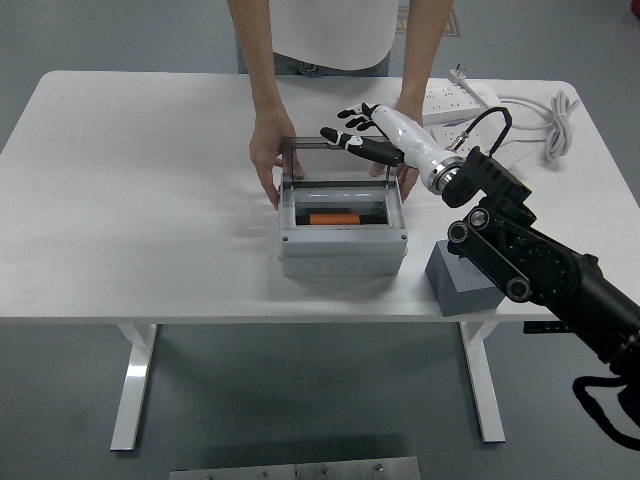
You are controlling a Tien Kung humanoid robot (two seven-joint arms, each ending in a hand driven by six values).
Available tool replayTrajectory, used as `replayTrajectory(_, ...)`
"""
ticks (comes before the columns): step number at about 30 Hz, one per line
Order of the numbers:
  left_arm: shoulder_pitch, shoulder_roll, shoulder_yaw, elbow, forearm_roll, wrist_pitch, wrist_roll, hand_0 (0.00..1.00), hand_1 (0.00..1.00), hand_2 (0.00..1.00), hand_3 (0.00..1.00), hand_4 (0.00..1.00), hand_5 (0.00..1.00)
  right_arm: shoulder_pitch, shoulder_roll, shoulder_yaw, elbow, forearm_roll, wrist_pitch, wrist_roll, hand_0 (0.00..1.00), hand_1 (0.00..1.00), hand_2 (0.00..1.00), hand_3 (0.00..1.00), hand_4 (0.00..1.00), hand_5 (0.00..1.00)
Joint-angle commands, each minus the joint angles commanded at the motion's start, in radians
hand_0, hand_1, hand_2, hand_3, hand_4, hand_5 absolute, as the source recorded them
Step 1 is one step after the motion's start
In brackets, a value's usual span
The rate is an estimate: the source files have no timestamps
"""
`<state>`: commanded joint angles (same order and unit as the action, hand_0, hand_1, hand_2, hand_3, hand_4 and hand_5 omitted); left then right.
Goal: Fetch the battery,place it into the box,close the lid of the box
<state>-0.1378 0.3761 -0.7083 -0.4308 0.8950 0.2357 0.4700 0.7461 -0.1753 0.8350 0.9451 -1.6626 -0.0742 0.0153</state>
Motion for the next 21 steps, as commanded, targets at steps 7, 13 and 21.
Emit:
replayTrajectory(7,0.006,0.003,0.008,0.001,-0.015,0.006,-0.006,0.622,0.698,0.588,0.551,0.514,0.003,-0.013,-0.038,-0.048,0.037,0.027,0.004,-0.011,0.917,0.791,0.773,0.816,0.998,0.998)
replayTrajectory(13,0.011,0.006,0.016,0.001,-0.032,0.013,-0.012,0.623,0.697,0.587,0.551,0.513,0.002,-0.023,-0.079,-0.085,0.087,0.049,0.008,-0.022,0.913,0.770,0.770,0.814,0.998,0.998)
replayTrajectory(21,0.016,0.014,0.027,0.002,-0.051,0.021,-0.021,0.623,0.697,0.587,0.551,0.512,0.002,-0.020,-0.121,-0.123,0.146,0.069,0.009,-0.038,0.904,0.747,0.764,0.814,0.998,0.998)
